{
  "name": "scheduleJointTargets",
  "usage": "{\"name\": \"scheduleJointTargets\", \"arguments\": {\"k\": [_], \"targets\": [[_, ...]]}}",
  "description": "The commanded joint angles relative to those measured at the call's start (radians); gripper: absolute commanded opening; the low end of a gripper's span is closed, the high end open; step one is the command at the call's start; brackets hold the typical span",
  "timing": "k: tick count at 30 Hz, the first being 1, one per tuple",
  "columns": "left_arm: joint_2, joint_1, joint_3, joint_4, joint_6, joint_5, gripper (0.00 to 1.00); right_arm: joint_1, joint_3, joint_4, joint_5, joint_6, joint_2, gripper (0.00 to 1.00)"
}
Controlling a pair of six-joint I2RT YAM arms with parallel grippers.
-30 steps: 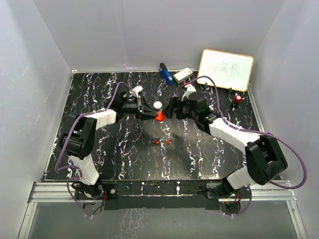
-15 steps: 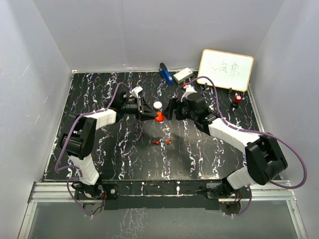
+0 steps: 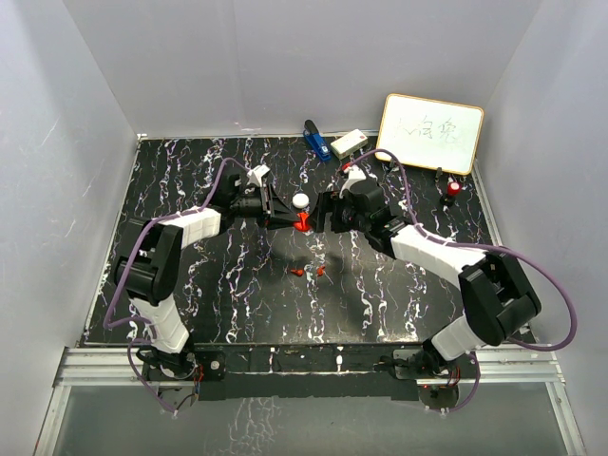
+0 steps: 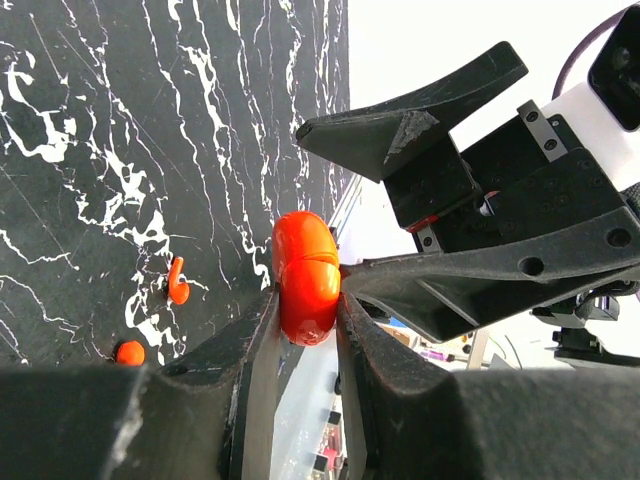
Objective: Insert the wireless bluetooth earbuds into the charging case
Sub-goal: Open the charging case.
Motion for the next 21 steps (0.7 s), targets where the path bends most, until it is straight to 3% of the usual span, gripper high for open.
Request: {"name": "scheduleJointTargets", "arguments": {"k": [1, 16, 21], "targets": [[-0.102, -0.005, 0.034, -0.013, -0.009, 0.039, 0.0, 0.002, 0.036, 0.04, 0.029, -0.003, 0.036, 0.79], [-0.128, 0.015, 0.027, -0.032, -0.005, 0.025, 0.0, 0.008, 0.027, 0.061, 0.073, -0.003, 0.072, 0.78], [-0.137, 0.06, 0.064, -0.212, 0.111, -0.056, 0.0, 0.008, -0.022, 0.046, 0.123, -0.018, 0.008, 0.77]]}}
